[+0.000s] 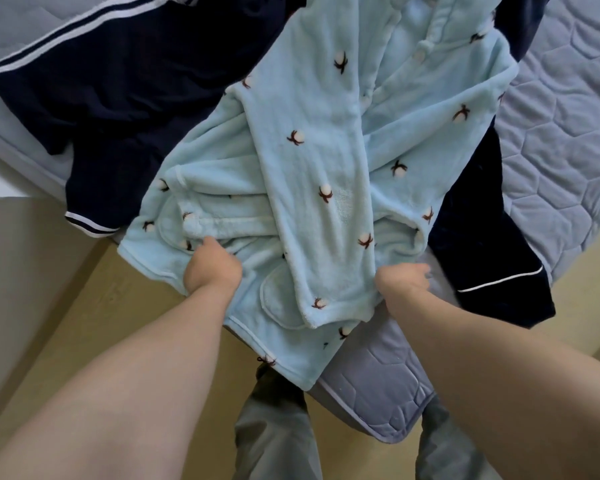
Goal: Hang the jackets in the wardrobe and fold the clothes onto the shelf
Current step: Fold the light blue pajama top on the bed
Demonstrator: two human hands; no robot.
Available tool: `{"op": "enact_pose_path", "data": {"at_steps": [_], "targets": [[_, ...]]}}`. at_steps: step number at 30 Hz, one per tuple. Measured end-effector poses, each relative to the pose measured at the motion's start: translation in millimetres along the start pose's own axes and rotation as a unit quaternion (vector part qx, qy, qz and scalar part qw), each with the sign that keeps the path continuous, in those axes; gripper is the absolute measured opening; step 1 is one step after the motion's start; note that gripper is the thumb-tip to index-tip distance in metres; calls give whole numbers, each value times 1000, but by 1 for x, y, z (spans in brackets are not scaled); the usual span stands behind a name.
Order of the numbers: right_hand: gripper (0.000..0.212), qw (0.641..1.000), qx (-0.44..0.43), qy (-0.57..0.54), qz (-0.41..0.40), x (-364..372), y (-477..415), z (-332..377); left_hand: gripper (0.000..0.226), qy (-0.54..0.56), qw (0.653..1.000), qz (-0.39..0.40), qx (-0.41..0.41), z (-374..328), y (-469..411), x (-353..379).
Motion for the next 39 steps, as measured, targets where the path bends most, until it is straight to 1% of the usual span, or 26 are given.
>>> {"op": "enact_pose_path", "data": {"at_steps": [1, 2, 4, 6, 7, 9, 10, 12, 14, 15, 17, 19, 20, 21, 23, 25, 26, 29, 31, 33, 35, 37, 39], "targets": [[59, 998, 20, -17, -52, -10, 0, 2, 24, 17, 999, -26, 17, -15, -2, -11], [55, 996, 12, -20, -86, -19, 2, 9, 23, 42, 997, -52, 32, -32, -5, -24], [46, 991, -18, -51, -126, -37, 0, 30, 18, 109, 988, -93, 62, -72, -11, -51], [37, 982, -58, -86, -156, -58, -4, 58, 11, 173, 974, -113, 96, -115, -20, -79], [32, 977, -73, -111, -168, -70, -8, 76, 12, 189, 967, -121, 119, -139, -28, -91], [28, 964, -86, -168, -186, -93, -23, 117, 20, 191, 954, -143, 181, -191, -45, -112], [31, 959, -87, -189, -193, -105, -33, 137, 23, 180, 948, -153, 214, -217, -54, -118], [46, 953, -94, -208, -197, -127, -60, 177, 29, 159, 938, -177, 253, -264, -75, -127], [62, 953, -105, -196, -204, -151, -90, 202, 42, 144, 939, -175, 260, -309, -90, -129], [68, 953, -126, -197, -190, -157, -104, 214, 51, 140, 943, -171, 249, -327, -97, -129], [74, 953, -163, -220, -128, -160, -125, 233, 70, 143, 953, -156, 216, -355, -107, -128], [69, 954, -184, -227, -72, -156, -139, 245, 81, 140, 958, -148, 200, -376, -113, -126], [65, 954, -191, -223, -58, -155, -144, 247, 81, 133, 960, -144, 198, -385, -113, -125], [60, 955, -201, -213, -53, -156, -147, 249, 75, 123, 962, -141, 198, -393, -115, -125], [51, 953, -240, -178, -55, -161, -151, 252, 54, 93, 966, -142, 194, -402, -120, -130], [43, 948, -268, -161, -57, -170, -155, 254, 43, 74, 967, -148, 192, -406, -128, -141], [41, 948, -262, -171, -61, -176, -157, 255, 37, 75, 965, -159, 194, -407, -132, -149], [38, 953, -200, -211, -83, -190, -155, 255, 13, 67, 953, -204, 215, -409, -143, -172], [32, 949, -183, -238, -95, -190, -148, 259, 16, 53, 949, -221, 219, -413, -147, -180], [23, 940, -188, -263, -108, -189, -142, 267, 23, 64, 948, -233, 206, -418, -150, -183], [20, 934, -198, -274, -113, -192, -139, 276, 27, 79, 953, -228, 185, -420, -155, -183], [25, 941, -201, -248, -108, -192, -140, 280, 25, 96, 958, -209, 174, -418, -160, -178], [33, 957, -192, -197, -93, -187, -141, 279, 19, 104, 959, -180, 191, -416, -162, -169]]}}
Point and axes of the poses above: each hand's wrist, its own y-axis away from the middle knuckle, its own x-axis out of the palm, z = x × y, the point moved 4 cm from there along -y, towards the middle knuckle, and after that the axes turned 14 degrees about -z, right-handed, at the moved point
